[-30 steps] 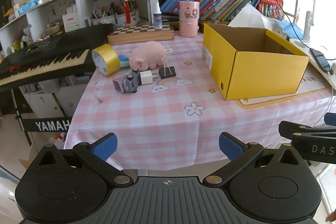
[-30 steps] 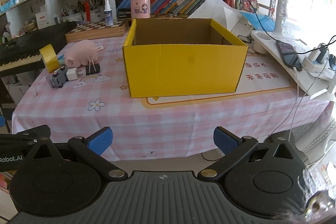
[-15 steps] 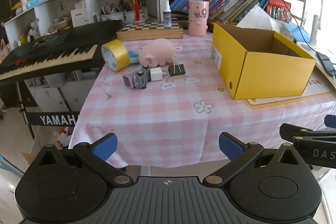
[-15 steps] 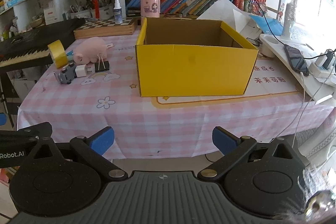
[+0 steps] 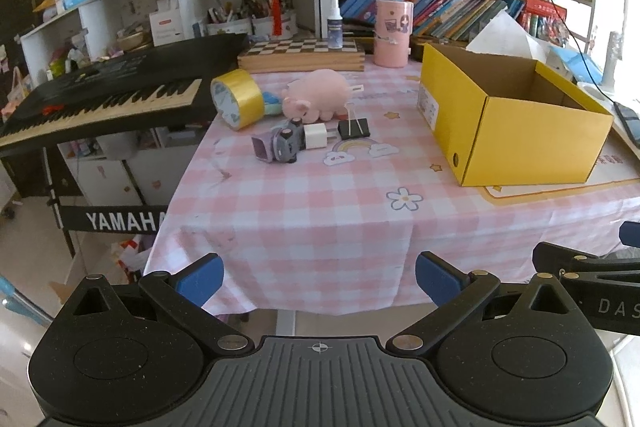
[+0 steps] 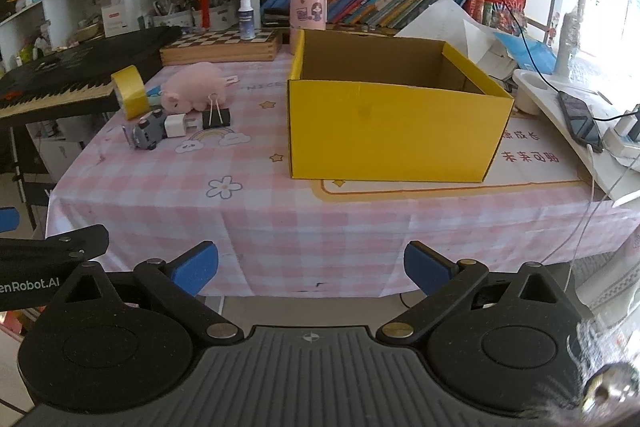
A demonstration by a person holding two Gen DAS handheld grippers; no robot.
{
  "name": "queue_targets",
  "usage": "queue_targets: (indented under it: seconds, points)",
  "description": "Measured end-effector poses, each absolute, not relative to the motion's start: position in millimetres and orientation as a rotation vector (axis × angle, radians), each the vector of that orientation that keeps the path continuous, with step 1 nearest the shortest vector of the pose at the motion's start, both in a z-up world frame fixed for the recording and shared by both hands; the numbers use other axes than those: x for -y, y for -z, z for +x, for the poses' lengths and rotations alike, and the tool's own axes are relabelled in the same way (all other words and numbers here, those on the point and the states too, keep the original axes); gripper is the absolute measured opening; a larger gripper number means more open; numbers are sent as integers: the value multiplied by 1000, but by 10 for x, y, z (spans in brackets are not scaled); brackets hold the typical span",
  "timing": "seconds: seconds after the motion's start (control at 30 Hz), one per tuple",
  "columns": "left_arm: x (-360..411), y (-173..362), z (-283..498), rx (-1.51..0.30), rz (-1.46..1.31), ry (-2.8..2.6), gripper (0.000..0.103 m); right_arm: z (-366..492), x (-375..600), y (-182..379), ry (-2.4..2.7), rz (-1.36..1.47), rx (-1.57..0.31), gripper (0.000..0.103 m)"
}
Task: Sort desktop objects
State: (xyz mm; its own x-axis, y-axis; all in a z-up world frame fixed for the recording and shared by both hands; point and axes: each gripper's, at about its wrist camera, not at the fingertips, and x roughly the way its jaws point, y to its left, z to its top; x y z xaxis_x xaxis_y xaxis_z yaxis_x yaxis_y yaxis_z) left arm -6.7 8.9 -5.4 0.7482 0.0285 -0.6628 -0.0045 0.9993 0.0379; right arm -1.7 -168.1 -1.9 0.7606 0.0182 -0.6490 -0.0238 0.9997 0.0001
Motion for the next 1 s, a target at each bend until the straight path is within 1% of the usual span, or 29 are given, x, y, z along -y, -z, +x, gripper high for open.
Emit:
queue_targets:
  seconds: [0.47, 0.53, 0.7, 0.9, 1.0]
  points:
    - [-240, 39, -94, -716, 27, -43, 103, 32, 1551, -3, -34, -27, -703, 100]
    - [-271, 28, -99, -710, 27, -50, 103, 54, 1528, -5, -40, -25, -710, 94]
    - [-348, 12, -81, -705, 19, -81, 103, 92, 1449, -29, -82, -22, -712, 85]
    - [-367, 25, -52, -708, 18, -81, 103, 126, 1372, -38, -104, -42, -709, 84]
    - [-395, 33, -42, -709, 20, -87, 103, 164, 1368, -25, -107, -39, -715, 81]
